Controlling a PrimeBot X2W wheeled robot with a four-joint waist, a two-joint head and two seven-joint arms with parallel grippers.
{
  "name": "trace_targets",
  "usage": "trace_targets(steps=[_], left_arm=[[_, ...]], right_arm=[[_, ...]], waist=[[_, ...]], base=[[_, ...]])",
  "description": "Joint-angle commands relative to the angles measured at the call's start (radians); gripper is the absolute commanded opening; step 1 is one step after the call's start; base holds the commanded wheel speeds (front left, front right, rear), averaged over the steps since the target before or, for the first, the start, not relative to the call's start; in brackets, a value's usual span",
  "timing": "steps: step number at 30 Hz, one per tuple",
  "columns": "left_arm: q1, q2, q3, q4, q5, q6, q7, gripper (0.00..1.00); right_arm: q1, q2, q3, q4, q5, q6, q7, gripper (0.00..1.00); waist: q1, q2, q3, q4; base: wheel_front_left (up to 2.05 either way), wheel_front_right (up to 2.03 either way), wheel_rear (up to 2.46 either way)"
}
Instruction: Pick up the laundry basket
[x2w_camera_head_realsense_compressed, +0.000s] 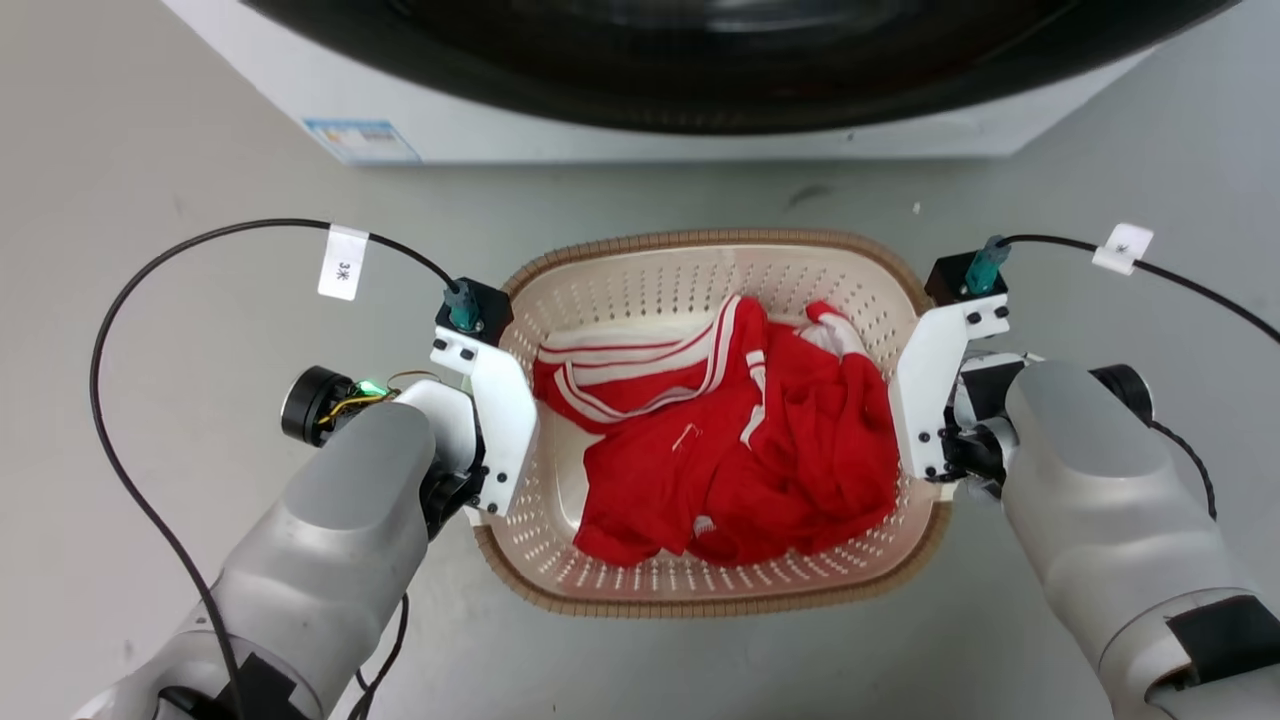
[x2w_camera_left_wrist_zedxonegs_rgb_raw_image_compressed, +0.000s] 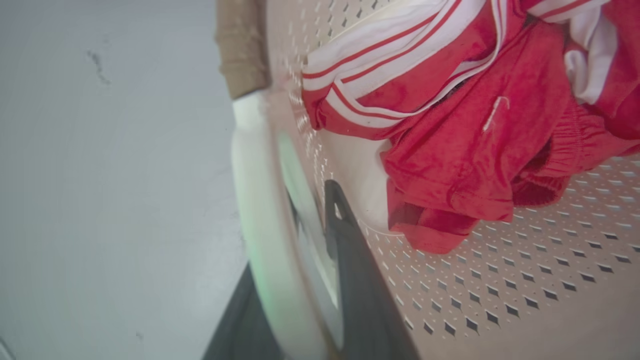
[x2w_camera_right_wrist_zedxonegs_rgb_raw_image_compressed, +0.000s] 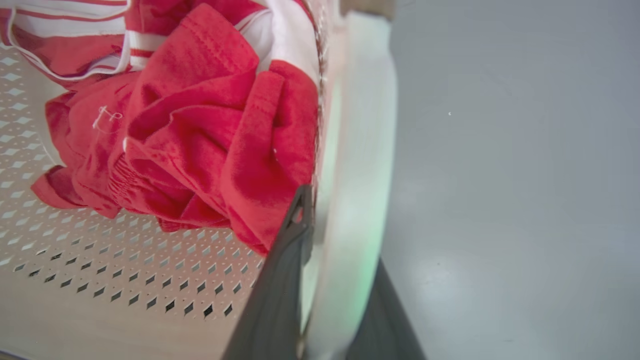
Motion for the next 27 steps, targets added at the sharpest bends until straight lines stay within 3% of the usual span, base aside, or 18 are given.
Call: trace_targets(steps=[1,15,27], left_arm=[[0.012,0.016,-0.024,-0.018,-0.009,-0.003,0.016,0.00],[0.048,0.133,-0.224,-0.164,-0.261,-0.005,0.240,0.00],[0.131,0.175,-0.351,-0.211,-0.394,-0.007,0.346,0.00]], right_arm=[[0.015,-0.008,0.010,0.001,-0.016,0.000,0.021,0.00],[0.097,-0.012,0.078,0.001,0.056,-0.001,0.208,0.00],[0.183,-0.016,0.121,-0.018,0.119,-0.001,0.294,0.00]], waist=[[0.0000,0.0000,-0.089,-0.003],[0.0000,0.0000,-0.371,-0.006],[0.0000,0.0000,-0.523,-0.011]], base=[[0.00,0.00,0.00],[0.00,0.00,0.00],[0.00,0.00,0.00]])
